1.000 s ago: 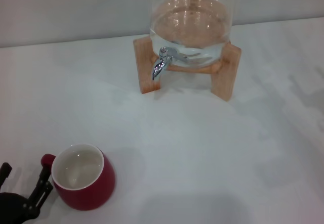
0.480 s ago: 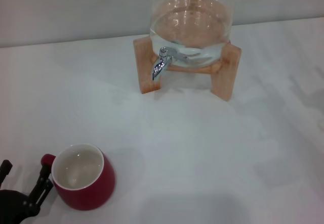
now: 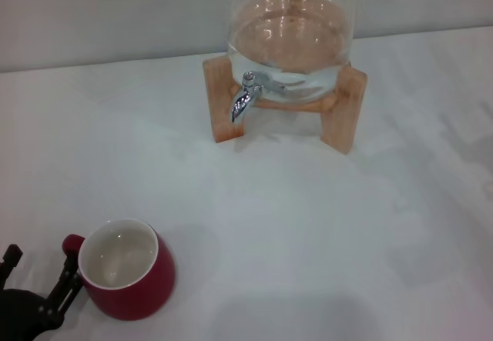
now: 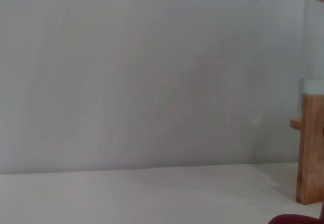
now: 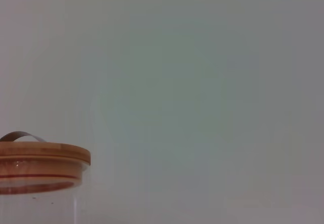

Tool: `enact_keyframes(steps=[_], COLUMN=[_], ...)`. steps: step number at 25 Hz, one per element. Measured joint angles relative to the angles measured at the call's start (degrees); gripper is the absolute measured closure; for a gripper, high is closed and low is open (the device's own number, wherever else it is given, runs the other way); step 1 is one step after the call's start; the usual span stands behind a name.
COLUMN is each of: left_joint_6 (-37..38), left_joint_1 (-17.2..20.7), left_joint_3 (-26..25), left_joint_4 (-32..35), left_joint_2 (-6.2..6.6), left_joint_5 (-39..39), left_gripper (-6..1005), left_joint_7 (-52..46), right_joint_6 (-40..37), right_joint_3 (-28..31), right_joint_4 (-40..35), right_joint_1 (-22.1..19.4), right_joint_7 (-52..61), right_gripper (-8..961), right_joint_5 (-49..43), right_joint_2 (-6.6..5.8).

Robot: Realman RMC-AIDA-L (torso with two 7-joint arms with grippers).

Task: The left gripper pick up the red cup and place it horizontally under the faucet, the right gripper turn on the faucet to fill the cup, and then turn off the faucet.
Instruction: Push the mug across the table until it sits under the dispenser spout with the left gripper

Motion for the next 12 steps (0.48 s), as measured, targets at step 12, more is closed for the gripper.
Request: enact_keyframes(steps=[12], left_joint_6=[-0.3], left_joint_1=[-0.1], left_joint_3=[-0.2], left_joint_4=[0.1], left_joint_2=[0.00], left_joint_5=[0.0], left_gripper=[123], left_joint_7=[-1.4], right_joint_6=[0.0], right_joint_3=[0.0], right_joint_4=[0.0], right_joint_1=[0.2], right_joint_7=[0.0], right_gripper=[93], right_joint_5=[0.0], right_joint_2=[0.00])
